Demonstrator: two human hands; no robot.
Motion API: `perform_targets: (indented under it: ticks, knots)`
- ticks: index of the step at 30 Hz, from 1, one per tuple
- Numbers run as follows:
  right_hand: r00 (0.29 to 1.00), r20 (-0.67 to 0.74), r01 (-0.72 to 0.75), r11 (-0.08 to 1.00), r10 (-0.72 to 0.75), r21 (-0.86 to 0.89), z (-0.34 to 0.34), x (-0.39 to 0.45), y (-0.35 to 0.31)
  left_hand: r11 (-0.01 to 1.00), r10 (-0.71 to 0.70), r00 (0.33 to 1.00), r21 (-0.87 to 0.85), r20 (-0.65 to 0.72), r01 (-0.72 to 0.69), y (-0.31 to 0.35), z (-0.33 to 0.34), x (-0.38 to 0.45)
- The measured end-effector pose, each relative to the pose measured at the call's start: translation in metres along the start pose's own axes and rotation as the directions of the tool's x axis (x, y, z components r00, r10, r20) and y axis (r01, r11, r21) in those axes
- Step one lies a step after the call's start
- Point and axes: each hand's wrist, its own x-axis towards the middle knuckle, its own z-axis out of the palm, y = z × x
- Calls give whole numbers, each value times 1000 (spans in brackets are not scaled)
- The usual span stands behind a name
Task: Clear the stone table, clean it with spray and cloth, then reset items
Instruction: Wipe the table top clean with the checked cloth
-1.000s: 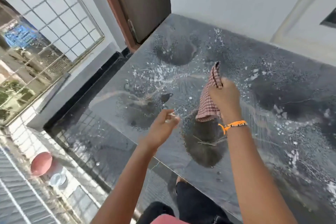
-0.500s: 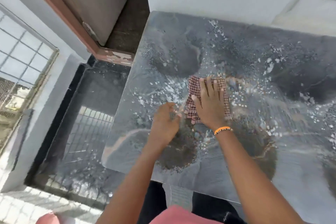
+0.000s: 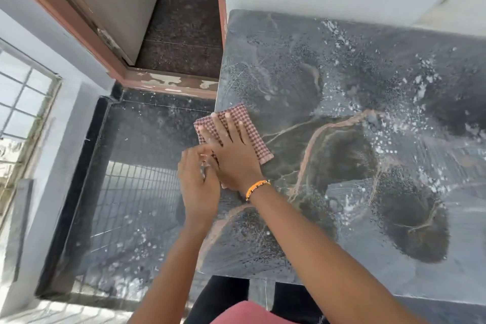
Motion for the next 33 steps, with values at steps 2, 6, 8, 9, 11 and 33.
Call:
perform_targets:
  ticks: [2, 6, 8, 9, 11, 33]
  knots:
    - [1000, -16, 21, 999, -21, -24, -5, 18, 7, 1000, -13, 1000, 10, 14, 12, -4, -1, 10]
    - [990, -74, -121, 993, 120, -11, -22, 46, 49, 990, -24, 988, 142, 153, 2, -6, 9, 26]
    - [965, -108, -238, 971, 237, 2, -29, 50, 80, 980, 3, 972, 193, 235, -50, -6, 16, 32]
    - [945, -130, -301, 953, 301, 19, -32, 48, 97, 975, 16, 963, 209, 268, -75, -7, 20, 35]
    - [889, -171, -427, 904, 426, 32, -36, 37, 129, 970, 15, 950, 227, 311, -90, -7, 27, 40]
    - [993, -104, -58, 998, 54, -31, -53, 145, 125, 927, 46, 980, 358, 193, -114, 11, 71, 75]
